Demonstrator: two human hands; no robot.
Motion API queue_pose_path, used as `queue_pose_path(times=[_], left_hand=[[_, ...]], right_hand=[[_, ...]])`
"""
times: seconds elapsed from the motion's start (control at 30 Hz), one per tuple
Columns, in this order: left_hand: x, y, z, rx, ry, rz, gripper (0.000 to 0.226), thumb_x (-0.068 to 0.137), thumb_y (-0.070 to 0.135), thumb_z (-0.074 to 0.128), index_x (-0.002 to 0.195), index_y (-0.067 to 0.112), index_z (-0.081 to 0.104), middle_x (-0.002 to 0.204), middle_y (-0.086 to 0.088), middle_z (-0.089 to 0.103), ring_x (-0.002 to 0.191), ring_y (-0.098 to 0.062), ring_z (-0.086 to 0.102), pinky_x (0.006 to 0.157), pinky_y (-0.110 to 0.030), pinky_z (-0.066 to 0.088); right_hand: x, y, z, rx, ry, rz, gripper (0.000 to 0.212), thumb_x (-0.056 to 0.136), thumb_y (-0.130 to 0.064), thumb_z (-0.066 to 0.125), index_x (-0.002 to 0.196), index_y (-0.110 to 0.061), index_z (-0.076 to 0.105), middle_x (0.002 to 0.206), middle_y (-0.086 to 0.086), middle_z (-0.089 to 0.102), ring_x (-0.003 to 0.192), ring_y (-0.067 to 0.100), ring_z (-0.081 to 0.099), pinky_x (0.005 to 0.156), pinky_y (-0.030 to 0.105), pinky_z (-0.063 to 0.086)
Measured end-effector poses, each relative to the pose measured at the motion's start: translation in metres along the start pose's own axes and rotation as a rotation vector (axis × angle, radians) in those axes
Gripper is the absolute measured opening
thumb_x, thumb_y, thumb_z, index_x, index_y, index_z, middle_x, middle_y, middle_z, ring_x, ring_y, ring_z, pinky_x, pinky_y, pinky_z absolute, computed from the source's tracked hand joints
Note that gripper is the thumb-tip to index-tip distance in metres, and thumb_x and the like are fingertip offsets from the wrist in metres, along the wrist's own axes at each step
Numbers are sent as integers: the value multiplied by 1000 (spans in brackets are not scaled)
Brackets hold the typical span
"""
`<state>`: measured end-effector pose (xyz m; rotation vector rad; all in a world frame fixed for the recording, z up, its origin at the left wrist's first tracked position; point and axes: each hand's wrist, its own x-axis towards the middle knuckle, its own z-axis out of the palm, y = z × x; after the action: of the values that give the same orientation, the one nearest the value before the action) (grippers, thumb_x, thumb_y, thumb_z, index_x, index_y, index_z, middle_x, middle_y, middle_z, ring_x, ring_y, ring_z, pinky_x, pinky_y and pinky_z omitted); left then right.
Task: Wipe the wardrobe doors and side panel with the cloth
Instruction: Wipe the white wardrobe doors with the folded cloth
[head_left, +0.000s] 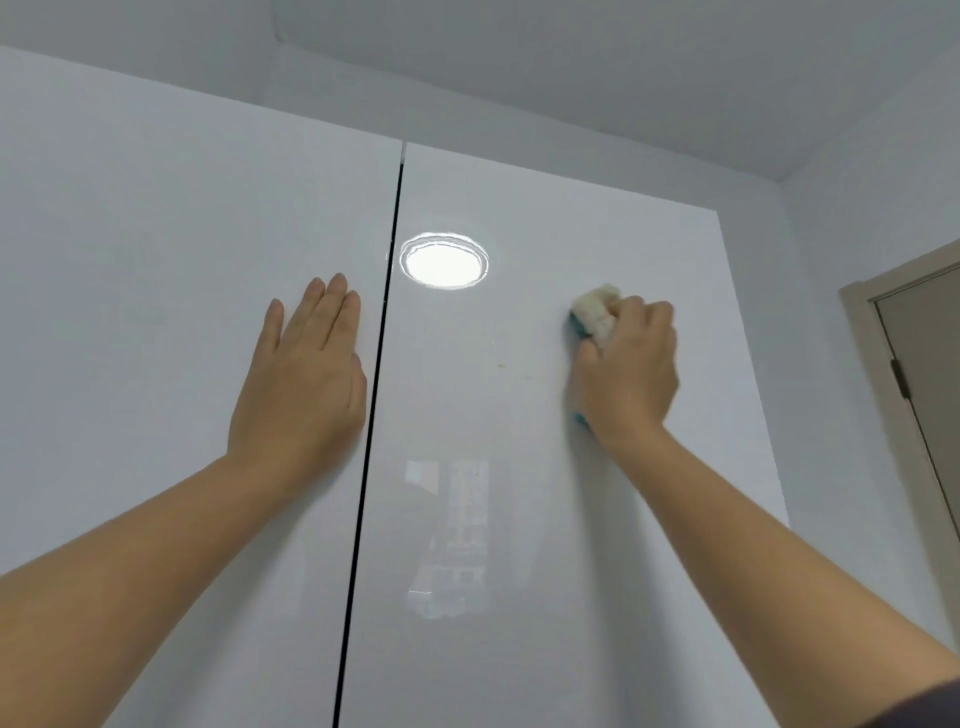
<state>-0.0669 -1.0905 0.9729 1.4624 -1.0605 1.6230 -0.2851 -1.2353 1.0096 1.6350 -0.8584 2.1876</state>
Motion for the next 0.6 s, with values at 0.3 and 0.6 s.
queue_pose_path(times=[0.3, 0.6], left_hand=[[3, -15, -7, 13, 5, 69, 58, 91, 17, 24, 146, 7, 38, 155, -6, 34, 143, -20, 31, 115, -36, 20], [2, -28, -11, 41, -26, 140, 56, 94, 18, 24, 149, 9, 32, 158, -3, 27, 146, -17, 24, 116, -32, 14]], right_hand=[[-46, -91, 23, 169, -49, -232, 36, 79, -12, 54, 115, -12, 55, 112, 7, 47, 96, 26, 46, 59, 35, 40], [-92, -89, 17, 239, -86, -670, 26, 66, -9, 61, 91, -13, 60, 87, 4, 52, 71, 23, 46, 48, 22, 24]])
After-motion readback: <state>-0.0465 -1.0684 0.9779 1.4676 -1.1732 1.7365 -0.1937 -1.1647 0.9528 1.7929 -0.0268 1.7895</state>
